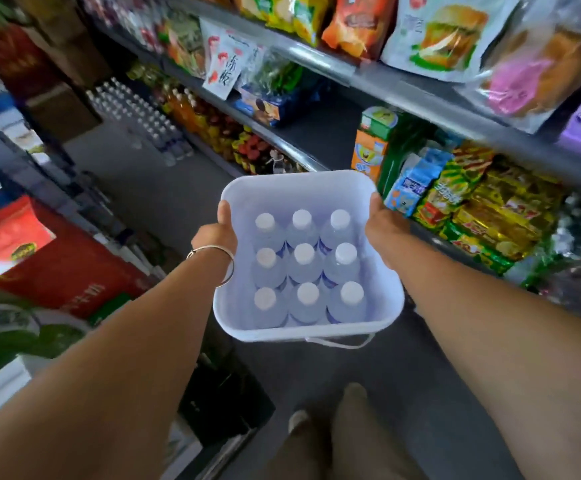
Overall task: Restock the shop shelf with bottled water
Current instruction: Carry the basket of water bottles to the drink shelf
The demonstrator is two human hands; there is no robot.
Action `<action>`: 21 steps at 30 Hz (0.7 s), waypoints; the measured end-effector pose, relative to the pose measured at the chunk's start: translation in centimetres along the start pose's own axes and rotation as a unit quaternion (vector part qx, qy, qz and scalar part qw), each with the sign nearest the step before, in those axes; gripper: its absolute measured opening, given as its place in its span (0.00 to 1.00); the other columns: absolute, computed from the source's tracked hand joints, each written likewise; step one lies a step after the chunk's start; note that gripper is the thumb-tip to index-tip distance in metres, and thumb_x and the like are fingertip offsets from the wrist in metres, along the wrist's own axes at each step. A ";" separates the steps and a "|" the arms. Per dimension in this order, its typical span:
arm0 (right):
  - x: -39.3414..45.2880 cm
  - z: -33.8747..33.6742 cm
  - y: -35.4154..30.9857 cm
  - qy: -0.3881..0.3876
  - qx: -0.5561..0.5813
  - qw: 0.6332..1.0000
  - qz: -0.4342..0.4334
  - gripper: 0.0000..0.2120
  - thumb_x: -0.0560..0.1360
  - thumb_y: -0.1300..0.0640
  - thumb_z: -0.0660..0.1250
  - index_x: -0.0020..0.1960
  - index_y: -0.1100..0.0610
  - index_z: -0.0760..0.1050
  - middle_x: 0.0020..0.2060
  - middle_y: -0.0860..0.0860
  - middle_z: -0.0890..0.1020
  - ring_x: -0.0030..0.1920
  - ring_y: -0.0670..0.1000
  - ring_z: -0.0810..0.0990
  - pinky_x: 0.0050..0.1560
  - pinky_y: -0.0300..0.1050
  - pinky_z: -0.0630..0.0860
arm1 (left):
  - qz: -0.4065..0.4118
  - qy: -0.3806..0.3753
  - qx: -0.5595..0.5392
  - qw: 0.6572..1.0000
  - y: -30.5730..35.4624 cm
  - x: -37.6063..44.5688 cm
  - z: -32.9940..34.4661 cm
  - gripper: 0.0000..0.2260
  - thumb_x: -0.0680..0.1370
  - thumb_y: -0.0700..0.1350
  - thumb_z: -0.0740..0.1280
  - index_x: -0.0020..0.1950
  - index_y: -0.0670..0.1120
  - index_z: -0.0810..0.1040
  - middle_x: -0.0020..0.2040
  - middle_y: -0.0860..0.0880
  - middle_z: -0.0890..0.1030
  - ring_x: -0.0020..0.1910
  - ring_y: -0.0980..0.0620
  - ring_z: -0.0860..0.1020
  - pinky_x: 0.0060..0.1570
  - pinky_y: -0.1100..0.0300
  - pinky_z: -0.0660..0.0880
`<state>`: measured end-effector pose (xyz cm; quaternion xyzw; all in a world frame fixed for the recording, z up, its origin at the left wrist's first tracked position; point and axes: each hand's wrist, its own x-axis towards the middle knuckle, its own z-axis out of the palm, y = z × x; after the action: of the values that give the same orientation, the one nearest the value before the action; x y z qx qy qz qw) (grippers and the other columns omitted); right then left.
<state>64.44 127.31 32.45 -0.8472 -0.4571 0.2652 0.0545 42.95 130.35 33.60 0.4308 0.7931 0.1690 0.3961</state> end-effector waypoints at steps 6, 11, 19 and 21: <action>11.2 -1.9 -8.4 -0.019 -0.048 0.996 -0.077 0.24 0.82 0.61 0.47 0.76 0.59 0.47 0.72 0.63 0.60 0.71 0.61 0.62 0.67 0.52 0.61 | -0.029 0.056 0.034 0.997 5.0 9.7 -0.9 0.32 0.80 0.61 0.44 0.65 0.36 0.70 0.61 0.38 0.75 0.60 0.39 0.73 0.60 0.51 0.66; 18.7 -2.0 -16.8 -0.049 -0.045 0.993 -0.098 0.23 0.82 0.56 0.47 0.76 0.55 0.50 0.71 0.64 0.63 0.69 0.62 0.64 0.66 0.52 0.62 | -0.085 0.087 -0.022 0.992 8.1 17.0 -3.4 0.32 0.80 0.61 0.44 0.60 0.36 0.73 0.42 0.41 0.72 0.45 0.44 0.69 0.49 0.54 0.63; 29.6 0.8 -32.9 -0.079 0.120 0.989 -0.030 0.31 0.81 0.42 0.44 0.72 0.63 0.62 0.71 0.63 0.65 0.70 0.61 0.64 0.69 0.51 0.61 | -0.136 0.123 -0.037 0.982 12.2 32.2 -10.3 0.34 0.79 0.62 0.45 0.62 0.35 0.72 0.61 0.37 0.75 0.59 0.39 0.73 0.60 0.51 0.66; 32.0 0.7 -36.7 -0.098 0.102 0.988 -0.059 0.27 0.82 0.46 0.44 0.74 0.64 0.57 0.71 0.64 0.63 0.71 0.61 0.63 0.70 0.52 0.60 | -0.134 0.133 -0.043 0.981 13.8 36.0 -12.2 0.33 0.80 0.62 0.46 0.63 0.34 0.71 0.62 0.37 0.74 0.61 0.38 0.72 0.61 0.51 0.65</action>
<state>50.87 174.02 31.38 -0.7784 -0.4803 0.3885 0.1113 29.75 168.56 32.28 0.2772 0.8812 0.2038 0.3242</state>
